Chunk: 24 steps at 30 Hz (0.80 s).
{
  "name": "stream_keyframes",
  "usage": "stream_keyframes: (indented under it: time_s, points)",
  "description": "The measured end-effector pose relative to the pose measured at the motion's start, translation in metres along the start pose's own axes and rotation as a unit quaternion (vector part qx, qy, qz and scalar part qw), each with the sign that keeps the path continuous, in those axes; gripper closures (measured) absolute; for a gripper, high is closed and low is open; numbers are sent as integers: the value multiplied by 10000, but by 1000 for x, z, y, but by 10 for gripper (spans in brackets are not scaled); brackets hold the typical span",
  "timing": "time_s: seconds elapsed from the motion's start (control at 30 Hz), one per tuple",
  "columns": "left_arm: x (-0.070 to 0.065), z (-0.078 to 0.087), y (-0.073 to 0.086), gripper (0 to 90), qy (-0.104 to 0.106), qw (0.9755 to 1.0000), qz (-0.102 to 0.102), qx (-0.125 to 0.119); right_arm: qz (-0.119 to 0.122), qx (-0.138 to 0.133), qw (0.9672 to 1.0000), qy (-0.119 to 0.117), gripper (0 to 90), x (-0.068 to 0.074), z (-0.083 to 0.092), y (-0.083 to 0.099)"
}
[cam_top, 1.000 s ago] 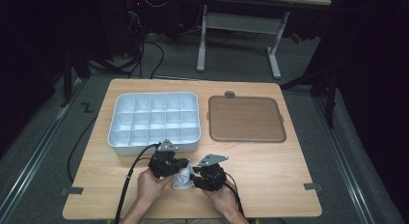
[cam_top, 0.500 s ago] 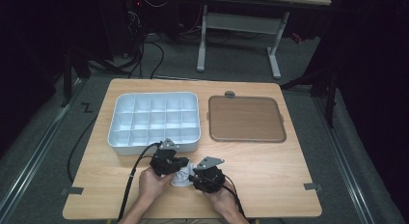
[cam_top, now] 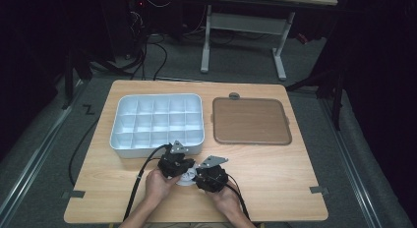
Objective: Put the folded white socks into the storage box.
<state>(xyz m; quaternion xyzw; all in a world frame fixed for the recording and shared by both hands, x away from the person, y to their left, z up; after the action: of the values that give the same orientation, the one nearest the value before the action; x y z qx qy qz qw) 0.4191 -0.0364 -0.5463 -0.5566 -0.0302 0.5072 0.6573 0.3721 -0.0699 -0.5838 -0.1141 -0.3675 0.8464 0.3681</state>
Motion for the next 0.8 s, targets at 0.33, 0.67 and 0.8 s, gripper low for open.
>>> stream_keyframes:
  time_s: [0.33, 0.67, 0.8]
  points:
    - [-4, 8, -8, 709, 205, 9992, 342, -22, -53, -53, 10000, 1, 640, -1, 1, 0]
    - [-11, 16, -12, 579, 347, 9987, 371, -85, -172, -110, 9998, -1, 595, -2, 10, -1]
    - [-15, 23, -17, 543, 454, 9979, 435, -179, -207, -163, 9997, -3, 595, -2, 16, -2]
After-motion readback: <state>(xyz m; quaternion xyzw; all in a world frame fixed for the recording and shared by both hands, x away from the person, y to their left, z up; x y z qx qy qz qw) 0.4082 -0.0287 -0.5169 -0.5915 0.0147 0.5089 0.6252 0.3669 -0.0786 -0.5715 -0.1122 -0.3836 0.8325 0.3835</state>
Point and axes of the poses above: each handheld gripper's, and its own axes: z roughly backward along the jaws, y roughly out of its underside, x roughly to its left, the point moved 8 cm from there along -z, roughly forward along the jaws
